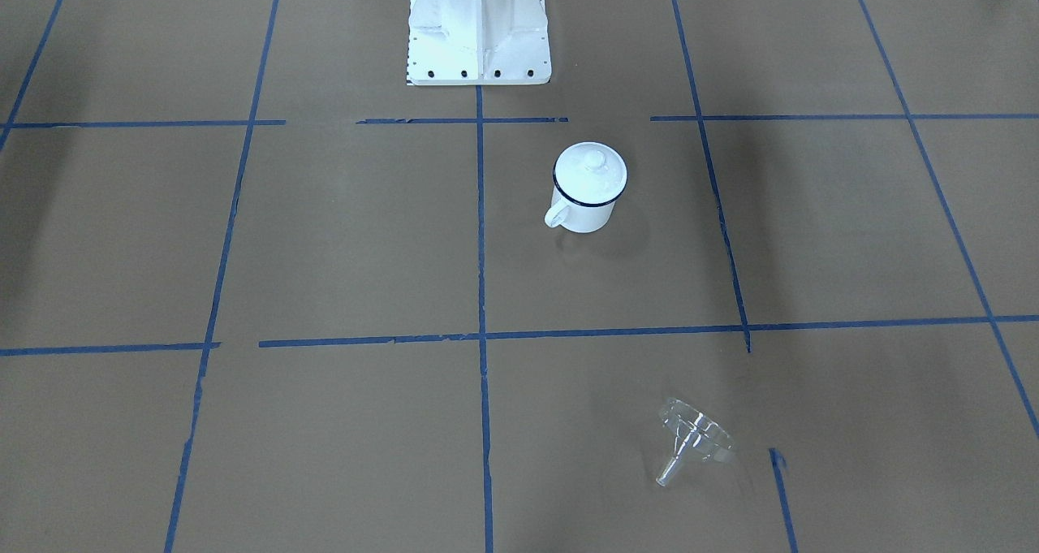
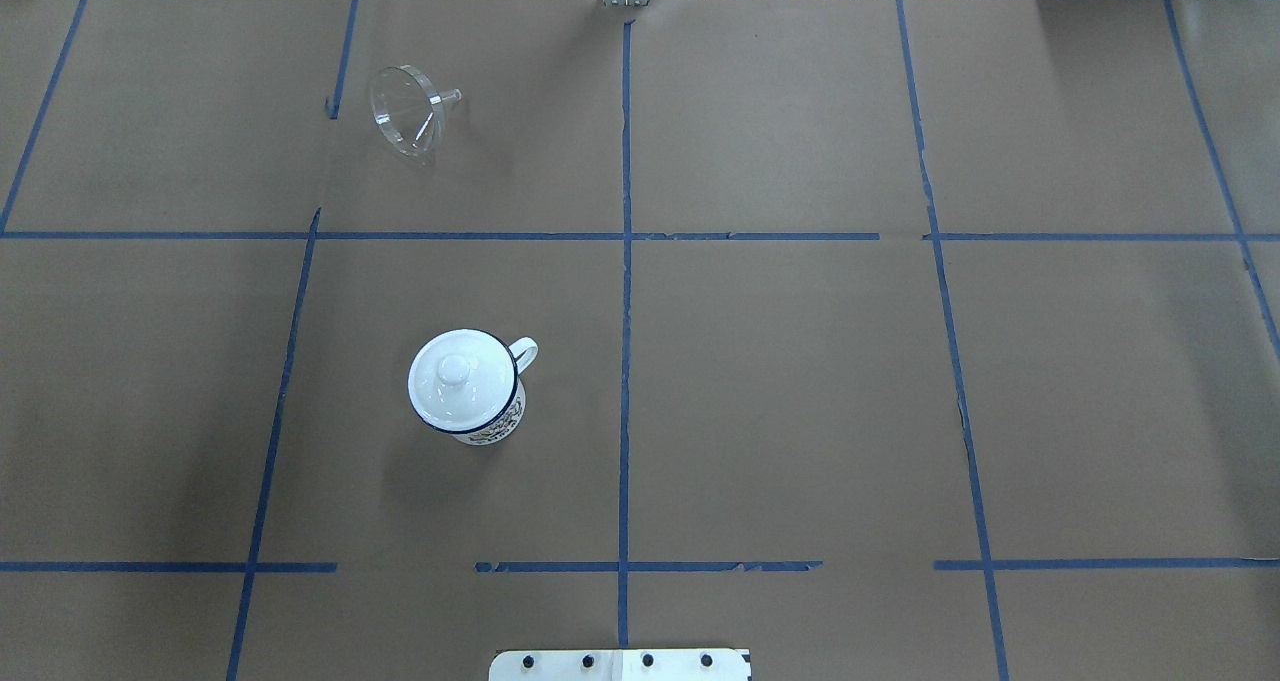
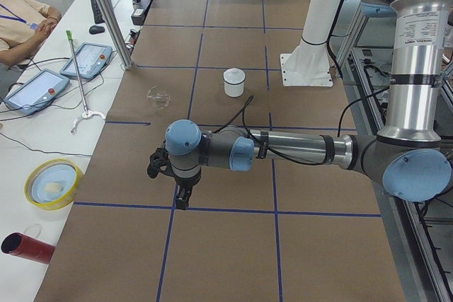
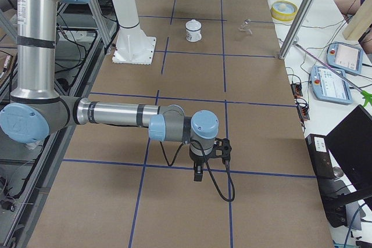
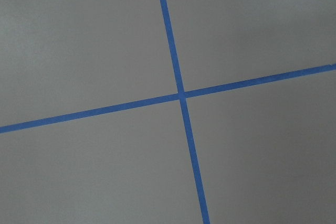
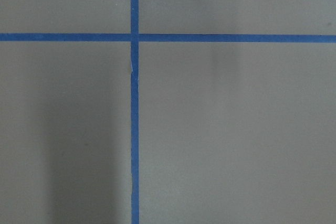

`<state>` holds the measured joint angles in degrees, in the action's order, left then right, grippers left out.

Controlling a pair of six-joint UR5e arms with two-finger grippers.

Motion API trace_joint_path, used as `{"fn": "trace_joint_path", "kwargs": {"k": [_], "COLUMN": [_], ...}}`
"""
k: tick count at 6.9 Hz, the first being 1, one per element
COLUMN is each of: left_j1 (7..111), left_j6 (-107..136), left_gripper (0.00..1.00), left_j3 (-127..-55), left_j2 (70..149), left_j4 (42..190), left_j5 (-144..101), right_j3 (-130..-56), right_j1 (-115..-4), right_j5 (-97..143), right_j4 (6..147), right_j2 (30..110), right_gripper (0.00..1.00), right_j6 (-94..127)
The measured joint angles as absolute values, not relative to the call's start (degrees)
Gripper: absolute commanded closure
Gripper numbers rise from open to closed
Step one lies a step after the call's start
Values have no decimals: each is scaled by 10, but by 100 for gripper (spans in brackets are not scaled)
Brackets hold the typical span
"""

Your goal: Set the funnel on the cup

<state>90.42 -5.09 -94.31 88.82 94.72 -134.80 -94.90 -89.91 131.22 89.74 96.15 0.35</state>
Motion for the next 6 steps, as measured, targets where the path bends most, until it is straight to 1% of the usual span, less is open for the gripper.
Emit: {"fn": "trace_joint_path", "kwargs": {"k": [2, 3, 4, 6], "left_j1": [896, 880, 854, 770], "left_j6": [35, 81, 125, 267], "left_gripper": [0, 0, 0, 0], "left_j3": [-967, -990, -1016, -1071], "left_j2": [888, 891, 893, 908], "left_j4": [969, 978, 981, 983], "left_j5": [-1345, -1344, -1344, -1338], "right_j3": [-949, -949, -949, -949], "right_j1": [-899, -899, -899, -899], "right_j5": [1312, 1312, 1312, 1312], "right_j4": [897, 897, 897, 897], "right_j2": [962, 962, 962, 962], "right_gripper": [0, 0, 0, 0], "right_j6": [4, 4, 4, 4]}}
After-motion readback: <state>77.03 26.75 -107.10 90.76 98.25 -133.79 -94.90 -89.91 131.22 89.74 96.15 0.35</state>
